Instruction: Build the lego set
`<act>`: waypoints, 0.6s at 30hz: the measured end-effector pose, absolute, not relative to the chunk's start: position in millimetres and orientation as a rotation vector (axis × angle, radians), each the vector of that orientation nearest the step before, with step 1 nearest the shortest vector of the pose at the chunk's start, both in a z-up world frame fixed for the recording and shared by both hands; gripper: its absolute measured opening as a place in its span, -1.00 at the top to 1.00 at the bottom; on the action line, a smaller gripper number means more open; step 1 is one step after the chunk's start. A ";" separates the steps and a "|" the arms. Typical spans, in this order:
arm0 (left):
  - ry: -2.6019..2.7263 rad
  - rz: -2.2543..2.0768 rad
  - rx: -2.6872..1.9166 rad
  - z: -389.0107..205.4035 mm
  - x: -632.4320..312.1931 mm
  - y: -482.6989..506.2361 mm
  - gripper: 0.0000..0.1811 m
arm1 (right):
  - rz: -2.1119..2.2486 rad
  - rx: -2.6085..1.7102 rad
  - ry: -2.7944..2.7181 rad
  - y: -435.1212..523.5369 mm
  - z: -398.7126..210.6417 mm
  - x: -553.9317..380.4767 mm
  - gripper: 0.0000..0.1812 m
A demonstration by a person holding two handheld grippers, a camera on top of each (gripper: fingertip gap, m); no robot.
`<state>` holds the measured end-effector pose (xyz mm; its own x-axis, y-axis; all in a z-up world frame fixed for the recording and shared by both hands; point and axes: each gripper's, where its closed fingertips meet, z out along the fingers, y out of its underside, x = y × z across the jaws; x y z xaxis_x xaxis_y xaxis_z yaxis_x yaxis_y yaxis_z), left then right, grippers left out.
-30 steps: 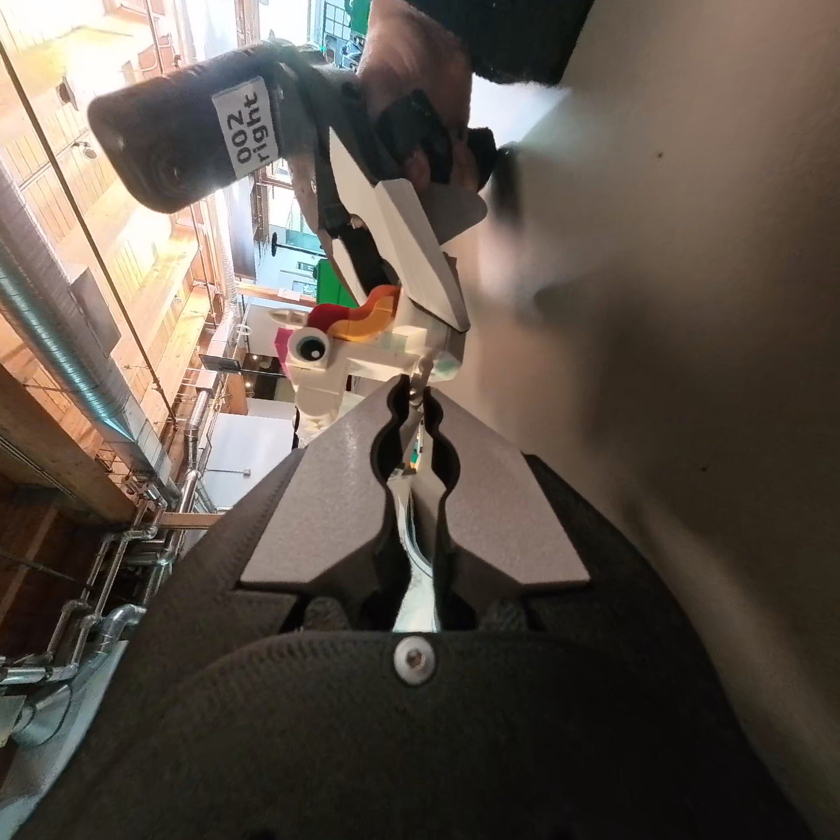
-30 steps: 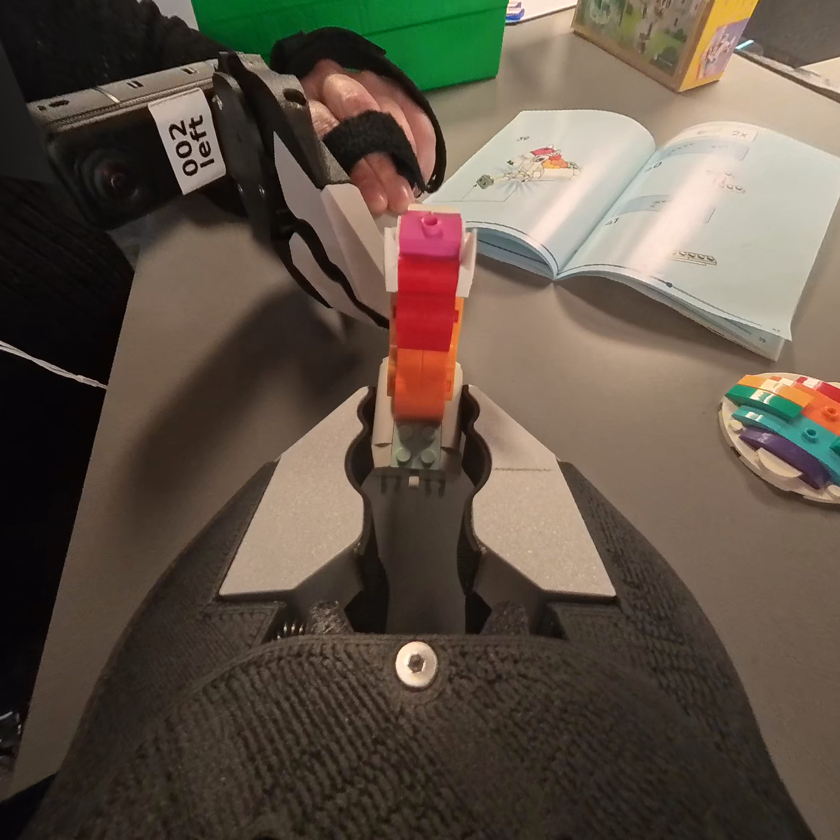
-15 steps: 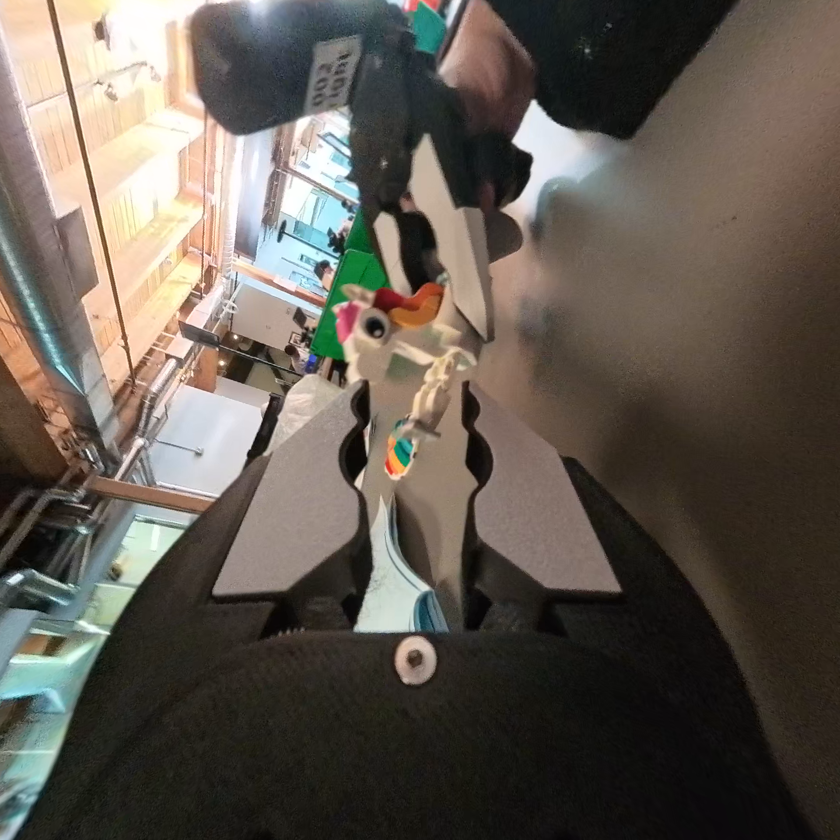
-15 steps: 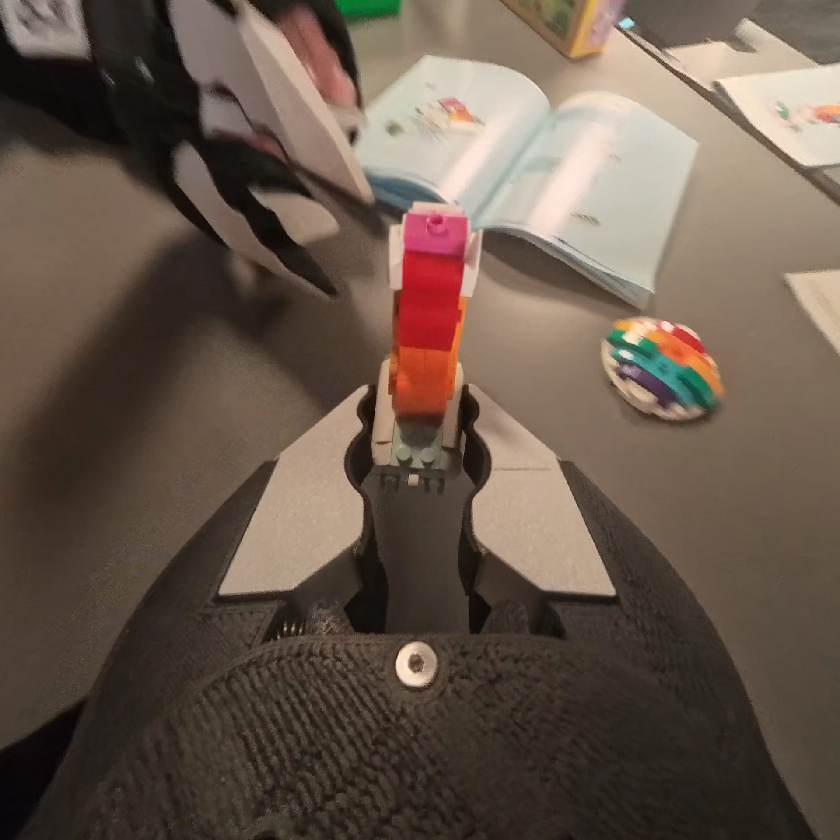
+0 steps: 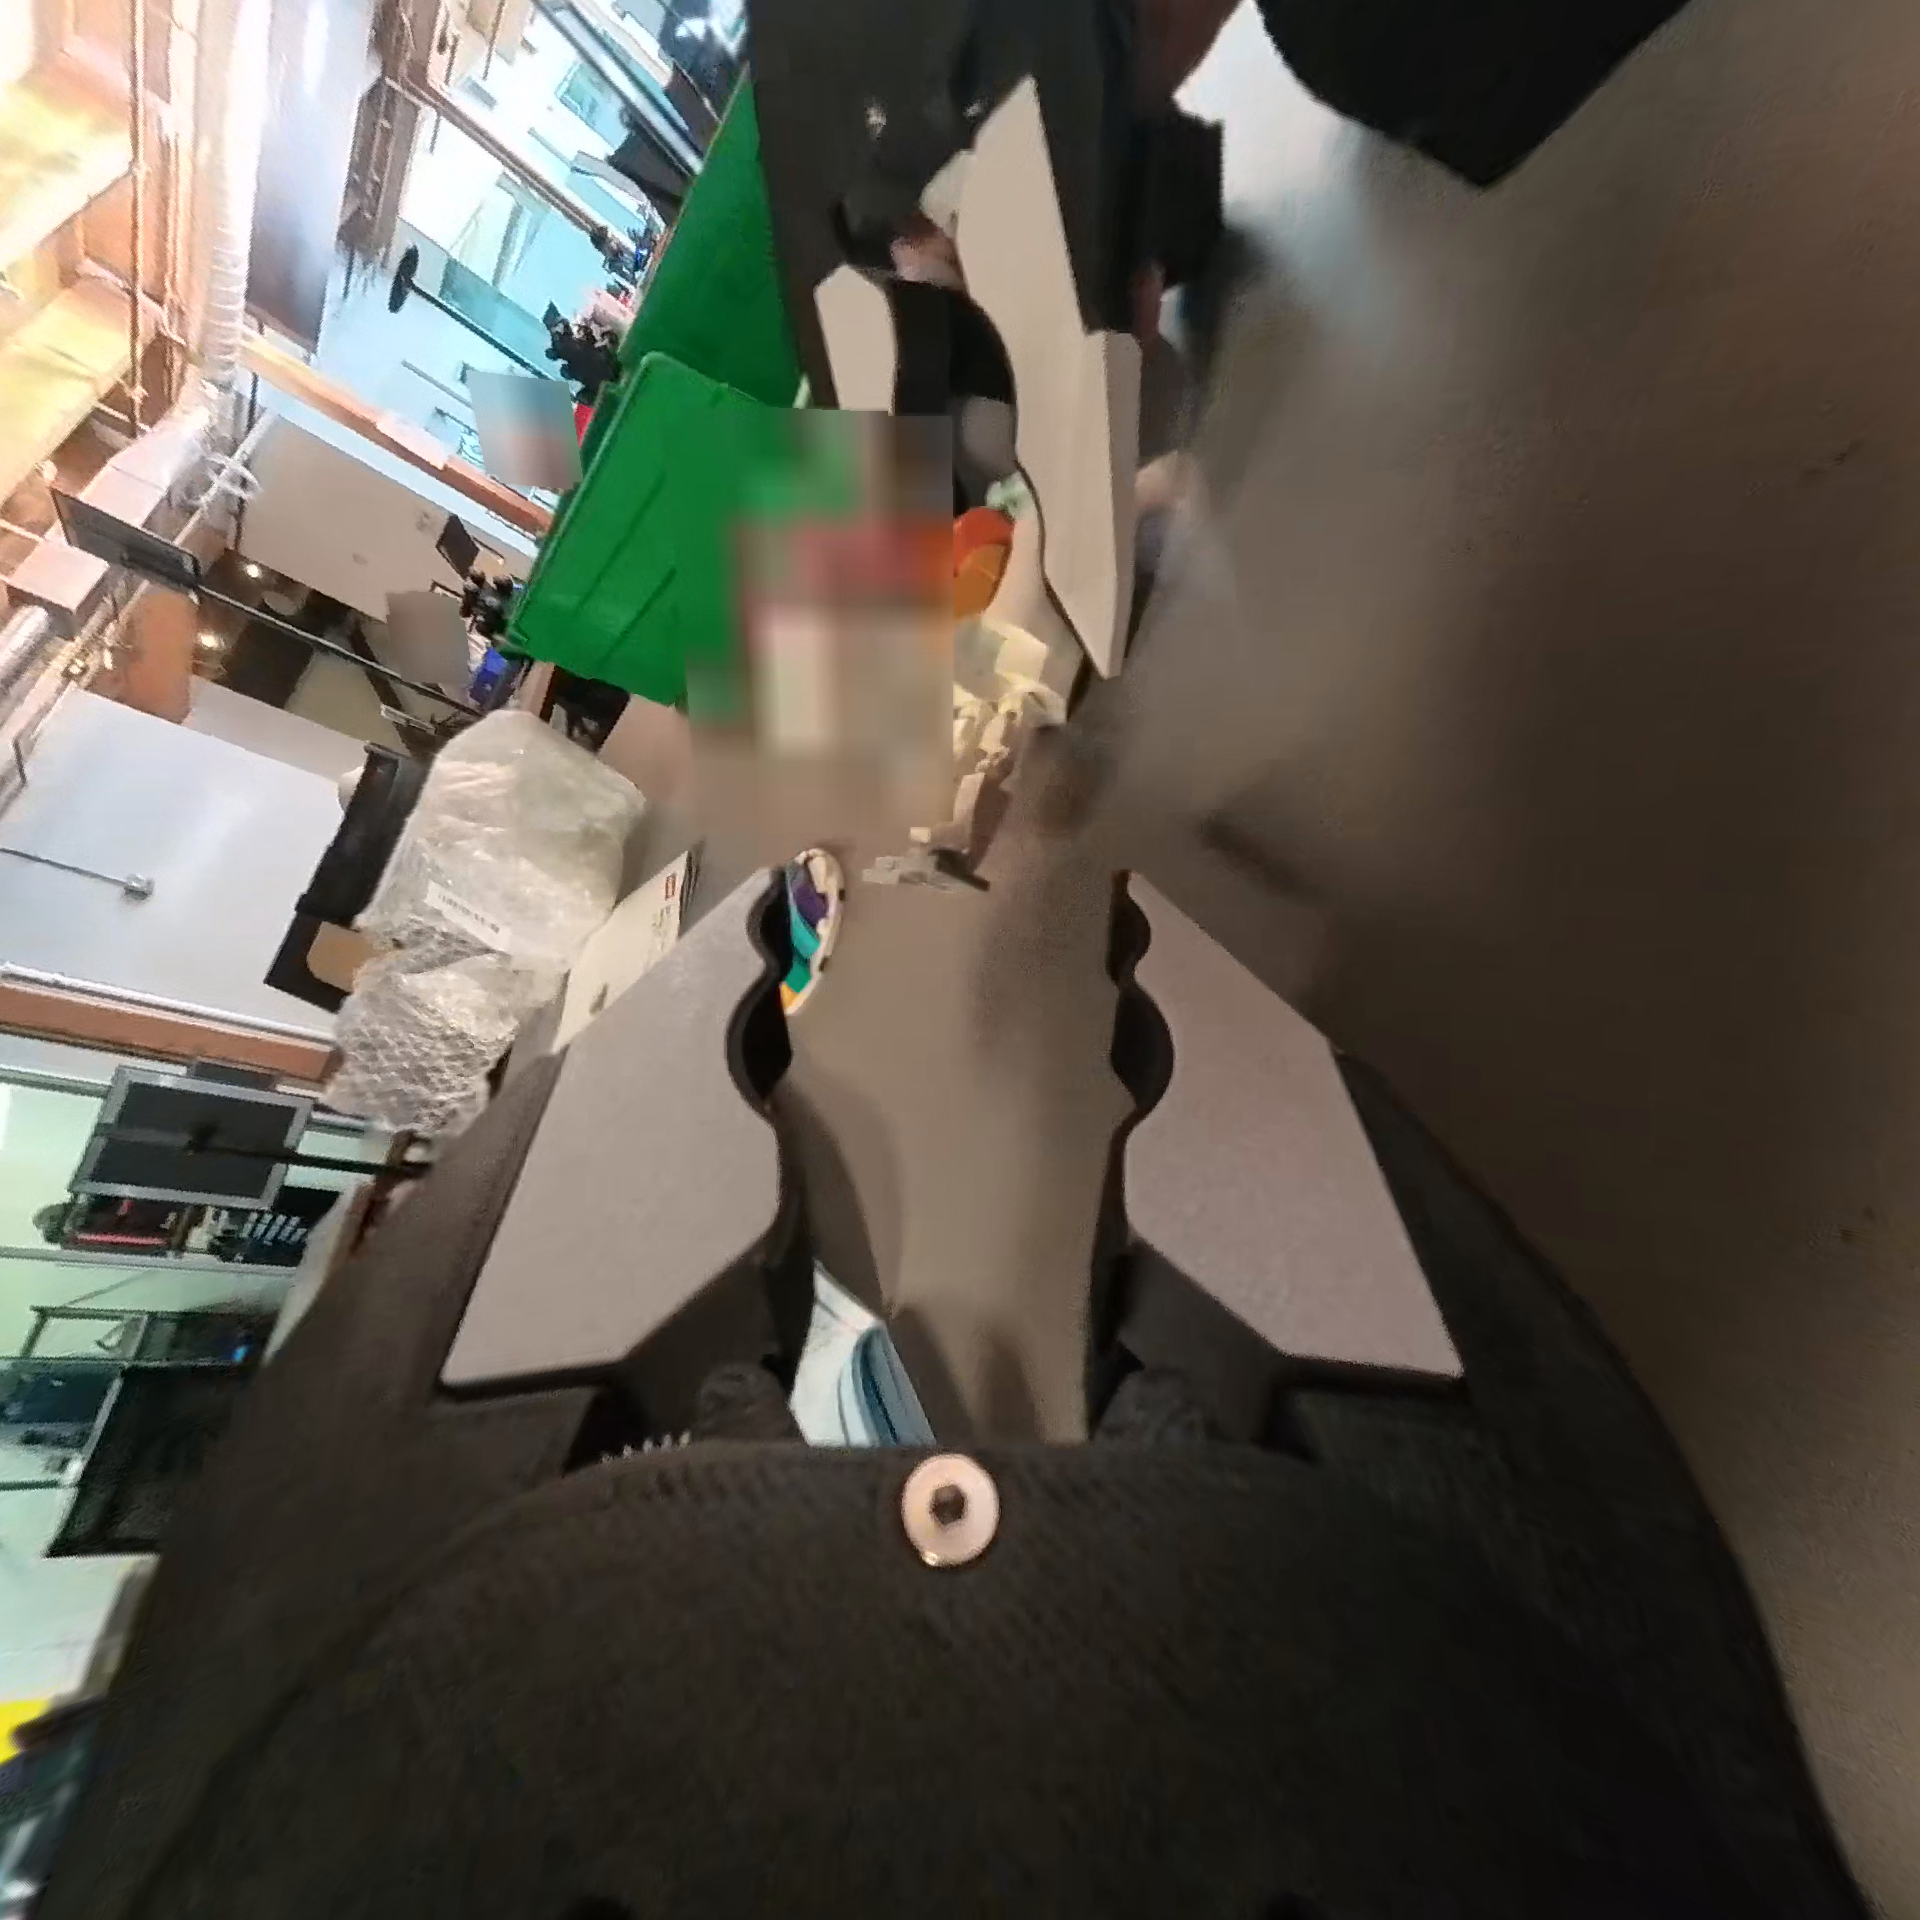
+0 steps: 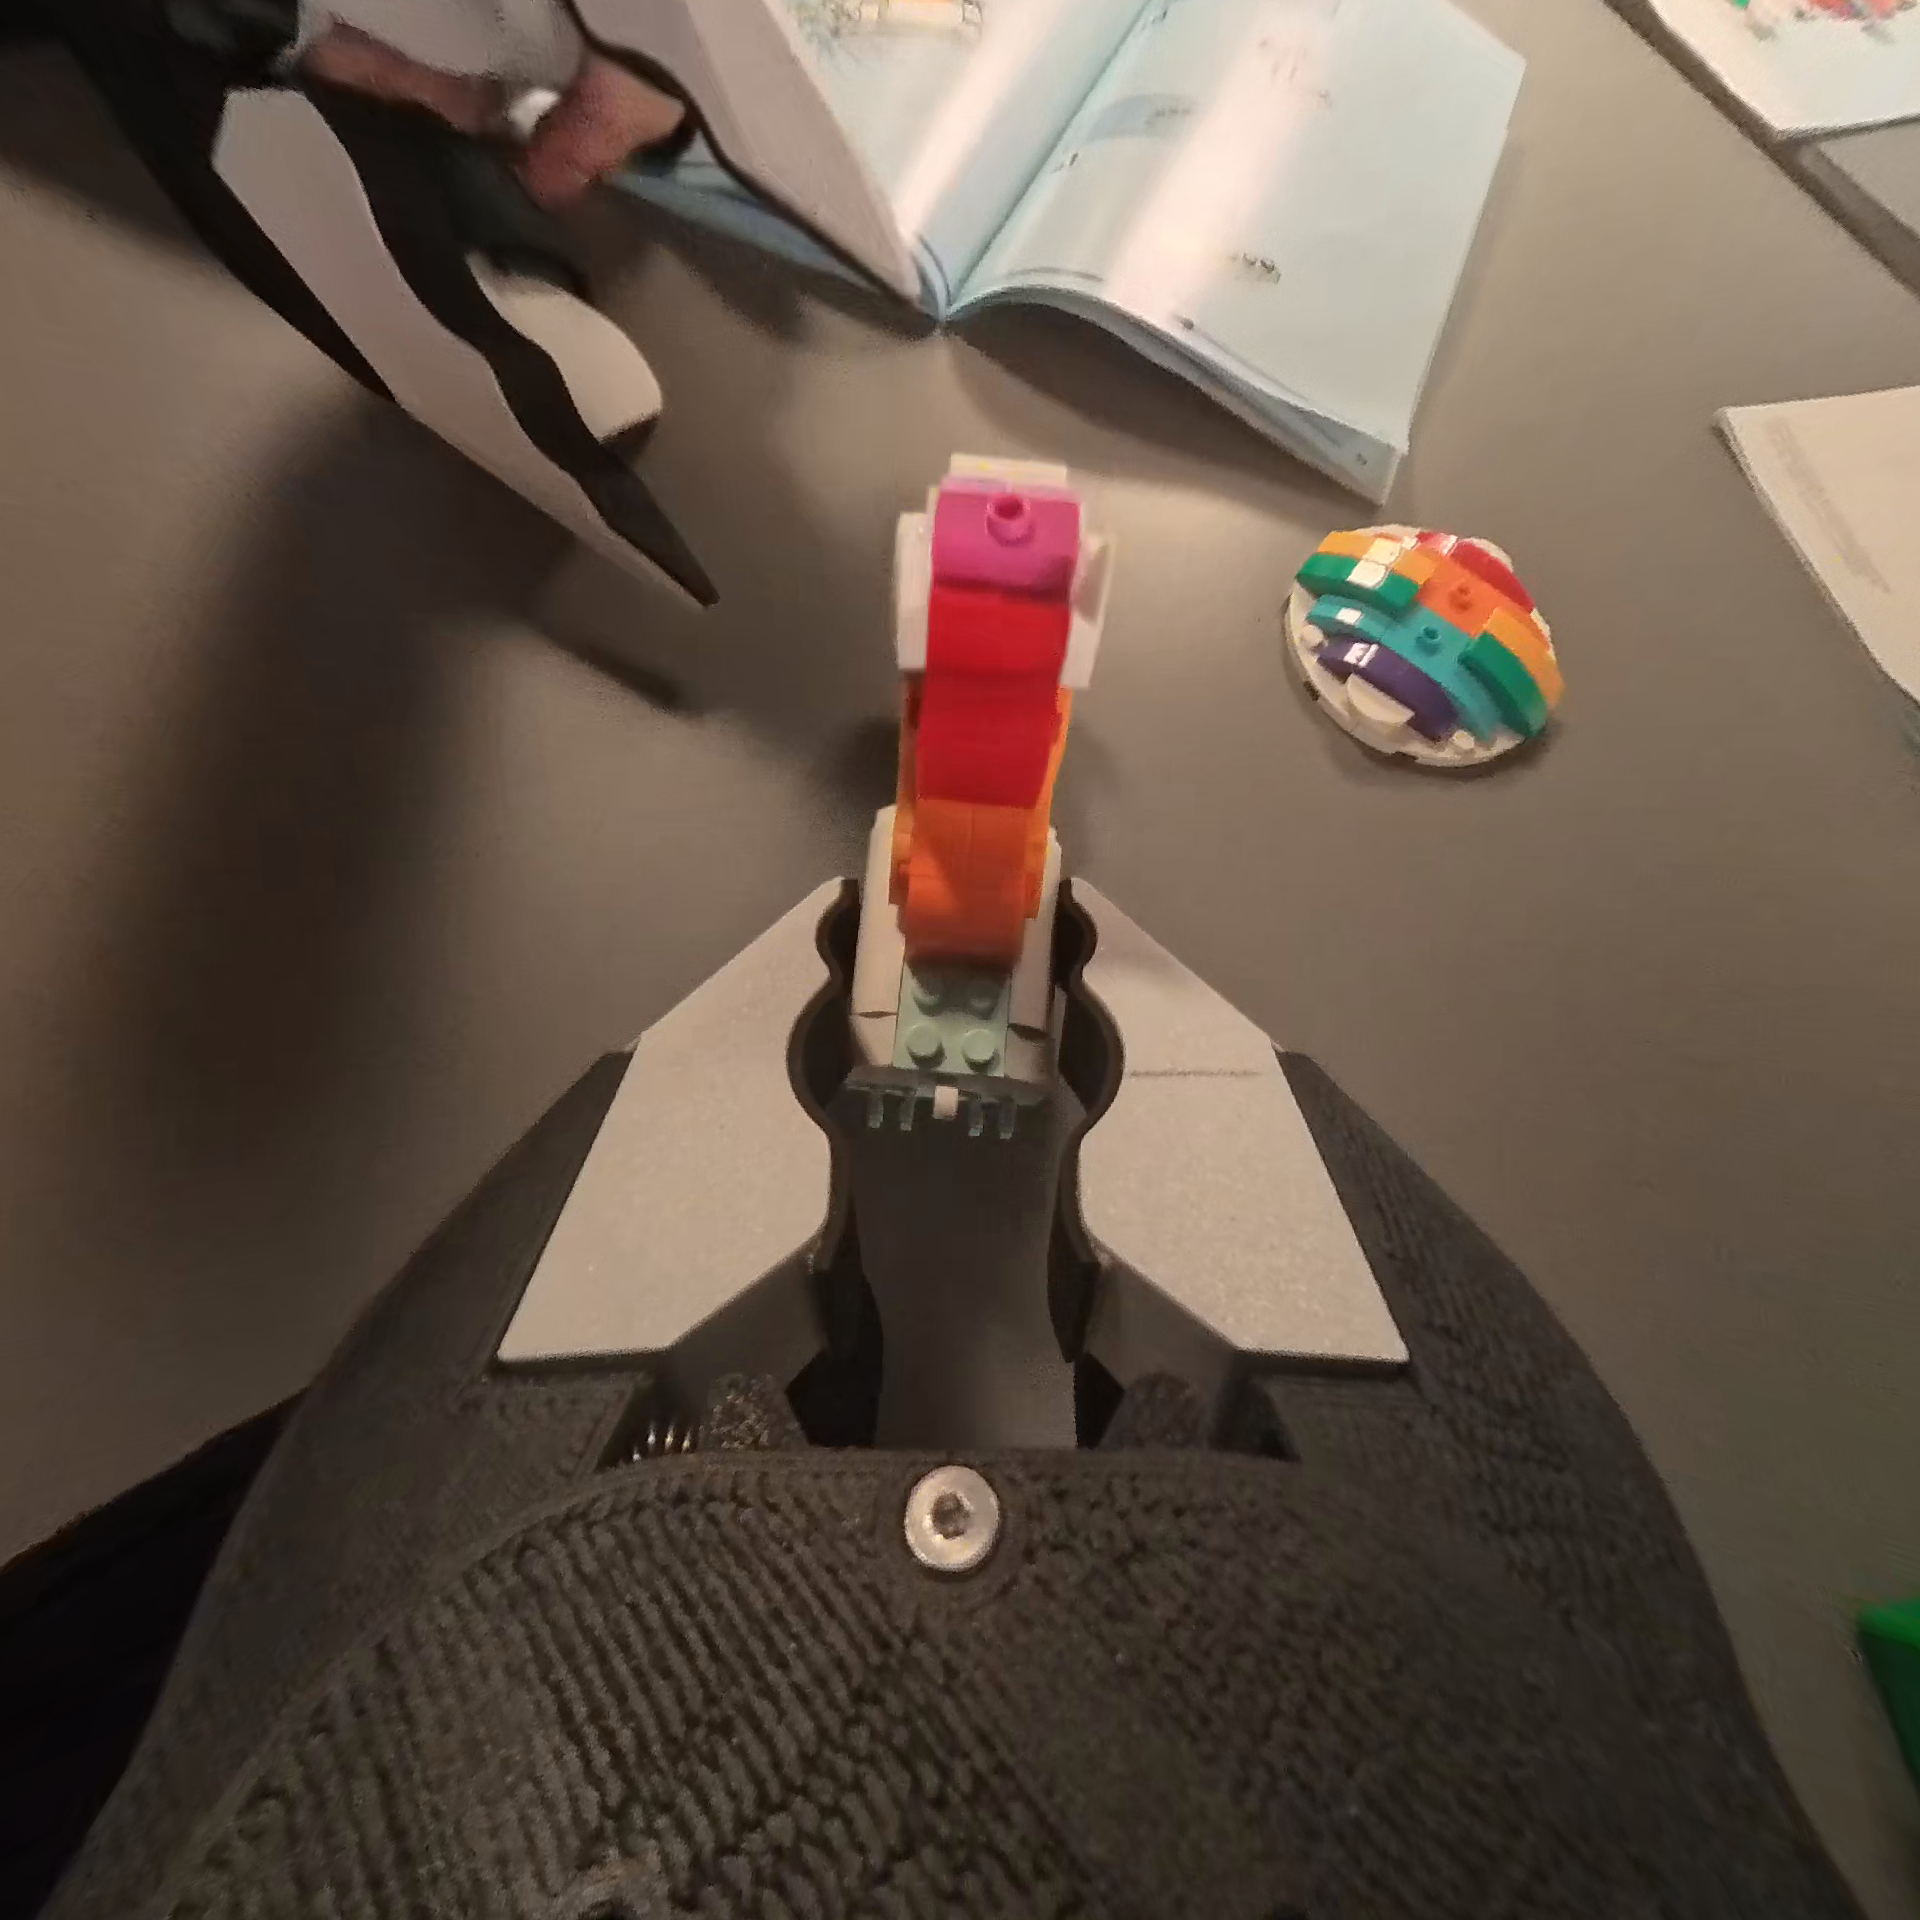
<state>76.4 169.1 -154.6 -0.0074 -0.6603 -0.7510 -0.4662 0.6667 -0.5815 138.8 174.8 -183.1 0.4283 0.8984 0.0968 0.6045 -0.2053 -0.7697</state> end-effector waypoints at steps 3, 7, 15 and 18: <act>1.601 -0.252 -0.966 -147.8 74.3 170.8 0.32 | 0.501 -1.924 -1.267 174.7 -183.6 138.9 0.60; 1.497 -0.312 -0.969 -130.9 69.3 173.0 0.29 | 0.496 -1.910 -1.272 173.4 -182.7 138.7 0.32; 1.003 -0.453 -0.946 -55.1 10.9 197.2 0.22 | 0.649 -1.533 -0.991 184.5 -107.2 144.2 0.01; 0.976 -0.431 -1.075 -66.7 -2.4 212.4 0.07 | 0.532 -1.271 -0.688 203.5 -54.4 170.3 0.07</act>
<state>-2.4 212.4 -66.7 0.5316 -0.7159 -0.4527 -0.1476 0.4480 -0.8818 170.3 203.5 -54.4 0.6910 0.7024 0.1706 0.0121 0.2247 -0.9743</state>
